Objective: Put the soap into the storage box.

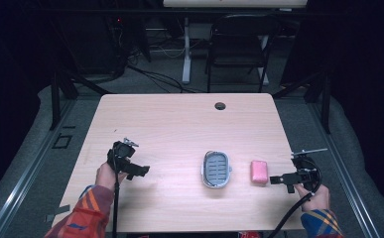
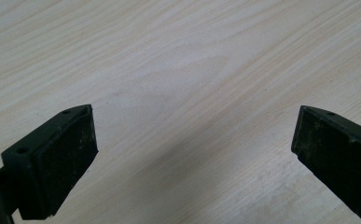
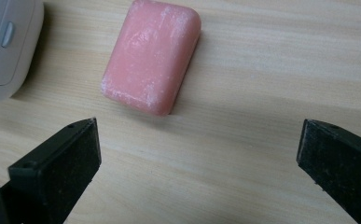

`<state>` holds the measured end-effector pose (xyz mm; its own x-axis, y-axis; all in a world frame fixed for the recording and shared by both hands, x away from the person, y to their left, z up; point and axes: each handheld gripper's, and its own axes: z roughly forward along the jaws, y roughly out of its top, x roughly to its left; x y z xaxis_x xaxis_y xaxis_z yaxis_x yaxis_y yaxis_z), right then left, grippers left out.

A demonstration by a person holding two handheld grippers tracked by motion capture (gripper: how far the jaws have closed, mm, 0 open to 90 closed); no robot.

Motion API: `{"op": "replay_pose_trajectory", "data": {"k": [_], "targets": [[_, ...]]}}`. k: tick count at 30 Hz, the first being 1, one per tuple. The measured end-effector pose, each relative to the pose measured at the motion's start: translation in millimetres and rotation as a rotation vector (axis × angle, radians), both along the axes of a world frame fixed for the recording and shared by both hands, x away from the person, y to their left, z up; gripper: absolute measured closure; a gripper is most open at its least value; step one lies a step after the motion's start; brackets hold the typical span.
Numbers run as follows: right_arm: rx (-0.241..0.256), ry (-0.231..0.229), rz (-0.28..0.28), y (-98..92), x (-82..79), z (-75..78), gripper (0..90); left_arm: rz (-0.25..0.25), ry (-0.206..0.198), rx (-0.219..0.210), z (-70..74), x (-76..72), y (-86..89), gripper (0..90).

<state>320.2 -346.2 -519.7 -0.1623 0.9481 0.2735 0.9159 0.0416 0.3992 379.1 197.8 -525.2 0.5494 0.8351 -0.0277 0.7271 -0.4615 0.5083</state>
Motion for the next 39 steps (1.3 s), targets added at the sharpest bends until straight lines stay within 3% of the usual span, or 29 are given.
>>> {"op": "replay_pose_trajectory", "data": {"k": [11,20,39], "targets": [[-0.031,0.049,0.031,1.5,3.6,-2.3,0.1,-0.004,0.003,0.012,-1.7,-0.6,-1.0,0.1],[-0.049,0.042,0.069,14.3,6.3,-0.5,0.0,-0.007,0.001,0.016,-1.6,-1.1,-0.7,0.0],[-0.079,0.048,0.082,35.2,19.9,2.4,0.0,-0.011,0.006,0.025,-2.4,-0.9,-3.0,0.0]]}}
